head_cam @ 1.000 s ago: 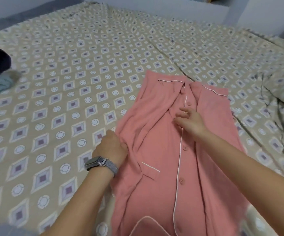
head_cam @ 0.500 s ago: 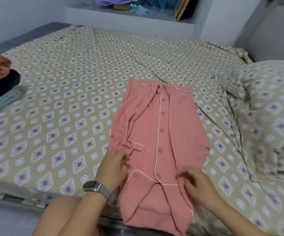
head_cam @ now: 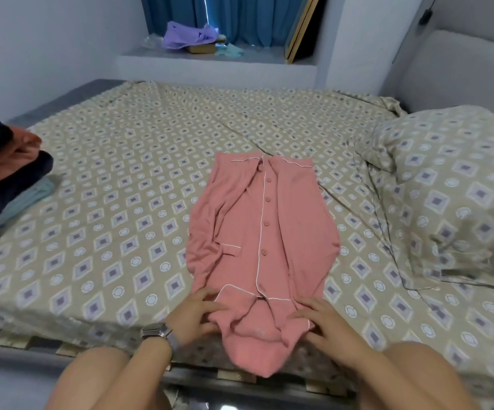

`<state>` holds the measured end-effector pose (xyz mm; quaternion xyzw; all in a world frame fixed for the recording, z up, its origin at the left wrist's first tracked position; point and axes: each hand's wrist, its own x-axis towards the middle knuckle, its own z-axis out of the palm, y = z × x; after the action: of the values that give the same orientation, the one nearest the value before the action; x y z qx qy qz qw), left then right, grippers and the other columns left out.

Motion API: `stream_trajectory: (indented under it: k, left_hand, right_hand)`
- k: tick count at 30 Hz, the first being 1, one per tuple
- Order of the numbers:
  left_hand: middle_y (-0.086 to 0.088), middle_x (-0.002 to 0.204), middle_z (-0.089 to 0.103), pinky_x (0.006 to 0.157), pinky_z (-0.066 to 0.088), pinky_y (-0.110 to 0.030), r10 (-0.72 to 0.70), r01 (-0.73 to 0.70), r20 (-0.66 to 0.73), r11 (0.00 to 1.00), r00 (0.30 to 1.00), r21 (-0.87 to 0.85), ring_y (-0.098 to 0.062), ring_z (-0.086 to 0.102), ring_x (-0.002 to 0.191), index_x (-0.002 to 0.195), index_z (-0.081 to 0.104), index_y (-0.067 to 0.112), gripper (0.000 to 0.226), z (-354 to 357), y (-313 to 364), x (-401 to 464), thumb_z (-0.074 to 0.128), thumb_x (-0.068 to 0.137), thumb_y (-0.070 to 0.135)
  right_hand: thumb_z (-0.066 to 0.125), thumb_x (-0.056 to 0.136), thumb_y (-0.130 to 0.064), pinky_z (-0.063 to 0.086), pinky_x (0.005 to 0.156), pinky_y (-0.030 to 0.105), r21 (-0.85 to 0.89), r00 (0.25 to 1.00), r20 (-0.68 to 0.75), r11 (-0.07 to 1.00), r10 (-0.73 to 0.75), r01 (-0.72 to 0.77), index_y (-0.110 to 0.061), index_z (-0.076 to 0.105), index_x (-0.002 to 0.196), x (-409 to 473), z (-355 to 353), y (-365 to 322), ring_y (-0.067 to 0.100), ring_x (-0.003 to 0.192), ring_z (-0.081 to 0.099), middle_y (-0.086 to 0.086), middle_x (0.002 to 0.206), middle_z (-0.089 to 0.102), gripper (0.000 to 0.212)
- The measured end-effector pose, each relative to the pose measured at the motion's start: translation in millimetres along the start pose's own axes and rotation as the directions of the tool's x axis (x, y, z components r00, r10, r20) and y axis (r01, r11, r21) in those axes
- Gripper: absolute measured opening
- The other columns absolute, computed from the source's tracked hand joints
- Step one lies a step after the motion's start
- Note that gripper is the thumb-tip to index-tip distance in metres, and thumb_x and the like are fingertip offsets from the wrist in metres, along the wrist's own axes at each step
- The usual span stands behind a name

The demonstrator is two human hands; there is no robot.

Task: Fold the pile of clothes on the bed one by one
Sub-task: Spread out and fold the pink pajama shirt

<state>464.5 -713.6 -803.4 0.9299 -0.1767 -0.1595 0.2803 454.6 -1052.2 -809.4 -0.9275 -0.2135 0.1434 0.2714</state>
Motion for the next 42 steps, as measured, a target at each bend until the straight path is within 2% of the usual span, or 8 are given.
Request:
stream_trajectory:
  k: [6,13,20,23,25,29,34,42]
  left_hand:
    - [0.007,0.071,0.051,0.066,0.04,-0.02,-0.178,0.074,-0.346,0.953,0.921,-0.294,-0.005,0.05,0.071,0.067,0.054,0.02,0.035,-3,24,6,0.057,0.083,0.052]
    - [-0.008,0.09,0.067,0.066,0.045,-0.034,-0.521,0.46,-0.512,0.851,0.683,-0.252,-0.033,0.063,0.088,0.104,0.053,0.015,0.041,-6,29,31,0.071,0.08,0.043]
    - [0.016,0.098,0.063,0.074,0.047,-0.035,0.194,-0.016,-0.522,0.945,0.831,0.326,-0.017,0.062,0.096,0.094,0.07,0.038,0.036,-24,16,31,0.072,0.065,0.06]
    - [0.017,0.145,0.036,0.104,0.038,-0.048,-0.064,0.104,-0.1,0.874,0.993,0.475,-0.025,0.032,0.139,0.14,0.033,0.05,0.088,-18,5,24,0.076,0.064,0.051]
    - [0.015,0.153,0.015,0.117,0.019,-0.051,-0.243,0.17,0.129,0.893,0.961,0.417,-0.024,0.007,0.147,0.145,0.007,0.055,0.1,-11,-7,26,0.075,0.073,0.037]
    - [0.013,0.141,0.034,0.112,0.032,-0.042,0.008,-0.003,-0.06,0.996,0.998,0.085,-0.012,0.035,0.13,0.121,0.017,0.08,0.073,-15,-20,31,0.064,0.086,0.037]
    - [0.013,0.129,0.027,0.092,0.048,-0.025,-0.044,0.026,-0.383,0.998,0.923,-0.052,-0.007,0.044,0.113,0.117,0.059,0.037,0.051,1,-14,31,0.082,0.072,0.028]
    - [0.011,0.084,0.07,0.072,0.052,-0.026,-0.117,0.061,-0.327,0.982,0.938,-0.176,-0.006,0.063,0.078,0.094,0.069,0.033,0.02,-13,-2,25,0.07,0.084,0.015]
  right_hand:
    - [0.055,0.09,-0.024,0.036,0.063,0.016,0.305,0.95,-0.188,0.934,0.25,-0.185,-0.031,0.051,0.074,18,-17,-20,0.004,0.069,0.048,-0.012,0.07,0.052,0.018]
    - [0.069,0.086,-0.037,0.04,0.076,0.03,0.502,0.735,-0.326,0.768,0.595,-0.398,-0.011,0.052,0.115,52,-15,-14,0.025,0.099,0.058,0.001,0.101,0.058,0.042]
    - [0.068,0.073,-0.057,0.039,0.098,0.032,-0.162,0.911,-0.404,0.987,-0.08,0.015,-0.036,0.063,0.106,27,-19,-13,0.008,0.117,0.042,-0.017,0.12,0.054,0.04]
    - [0.064,0.077,-0.058,0.023,0.114,0.044,-0.257,0.998,-0.049,0.965,0.034,-0.045,-0.044,0.033,0.145,22,-14,4,0.005,0.141,0.015,-0.027,0.151,0.019,0.076]
    - [0.059,0.08,-0.055,0.025,0.114,0.04,-0.22,0.993,-0.115,0.976,-0.031,0.005,-0.043,0.031,0.147,27,-5,18,0.007,0.143,0.017,-0.026,0.151,0.013,0.074]
    - [0.07,0.081,-0.026,0.029,0.111,0.031,-0.087,0.964,-0.264,0.996,-0.018,-0.005,-0.036,0.044,0.142,40,0,28,0.017,0.14,0.037,-0.018,0.148,0.034,0.067]
    - [0.066,0.078,-0.031,0.043,0.098,0.037,0.005,0.915,-0.403,1.0,0.029,-0.029,-0.033,0.062,0.125,43,0,22,0.017,0.115,0.056,-0.012,0.126,0.062,0.047]
    - [0.061,0.089,-0.037,0.037,0.077,0.02,0.123,0.949,-0.303,0.991,0.091,-0.056,-0.017,0.072,0.102,49,-21,19,0.016,0.089,0.054,-0.009,0.093,0.067,0.026]
